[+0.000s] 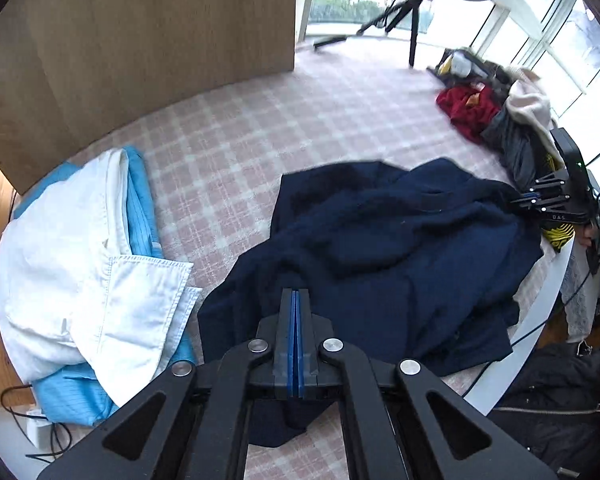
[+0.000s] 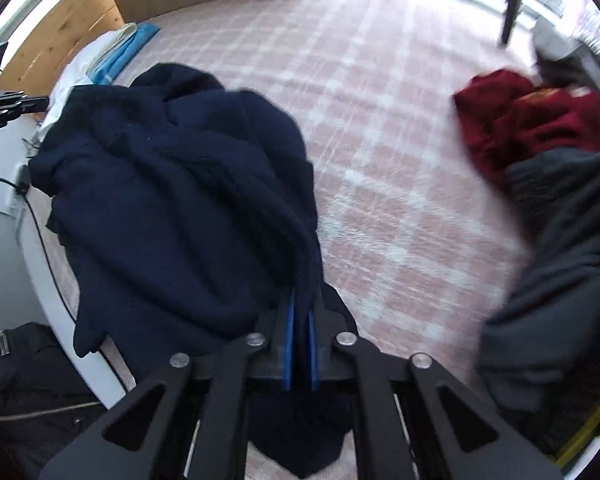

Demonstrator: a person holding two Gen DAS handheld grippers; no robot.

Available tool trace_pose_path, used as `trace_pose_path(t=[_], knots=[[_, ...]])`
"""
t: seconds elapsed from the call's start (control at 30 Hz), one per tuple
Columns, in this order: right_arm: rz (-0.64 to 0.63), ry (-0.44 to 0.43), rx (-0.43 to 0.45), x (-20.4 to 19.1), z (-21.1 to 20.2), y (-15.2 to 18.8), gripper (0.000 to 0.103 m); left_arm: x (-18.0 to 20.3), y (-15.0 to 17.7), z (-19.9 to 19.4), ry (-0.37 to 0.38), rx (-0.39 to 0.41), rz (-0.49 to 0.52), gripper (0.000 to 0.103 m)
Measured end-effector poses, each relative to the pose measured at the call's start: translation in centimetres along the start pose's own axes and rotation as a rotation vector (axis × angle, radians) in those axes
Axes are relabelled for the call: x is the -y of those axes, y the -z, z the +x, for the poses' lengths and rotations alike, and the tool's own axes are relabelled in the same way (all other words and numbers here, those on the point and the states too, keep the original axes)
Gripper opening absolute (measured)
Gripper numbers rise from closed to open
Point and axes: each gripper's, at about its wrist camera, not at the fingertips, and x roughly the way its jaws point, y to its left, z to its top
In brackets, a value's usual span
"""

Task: Fold clothes

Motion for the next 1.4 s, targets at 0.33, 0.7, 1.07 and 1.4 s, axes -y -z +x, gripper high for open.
trace_pose_path(t=[0.33,0.7,1.07,1.4], knots=[[-0.049,0.080,0.012,-2.7,-1.5,-0.6,0.005,0.6,-3.6,3.2,-0.028,-0.088,0.170,0.041],[-0.056,0.104,-0.019,-4.2,1.1,0.1,0.005,0.5,-5.7,11.4,0.051,-0.399,0.344,0.069],[0.022,0.209,0.044,-3.3,-1.2,0.3,0.004,1.6,-4.9,5.1,-0.045,-0.199,0.339,0.003],[0.046,0.432,0.619,-6.7,-27.7,-6.8,0.003,5.6,-10.7,-25.0,-0.387,0.440,0.217,0.003]])
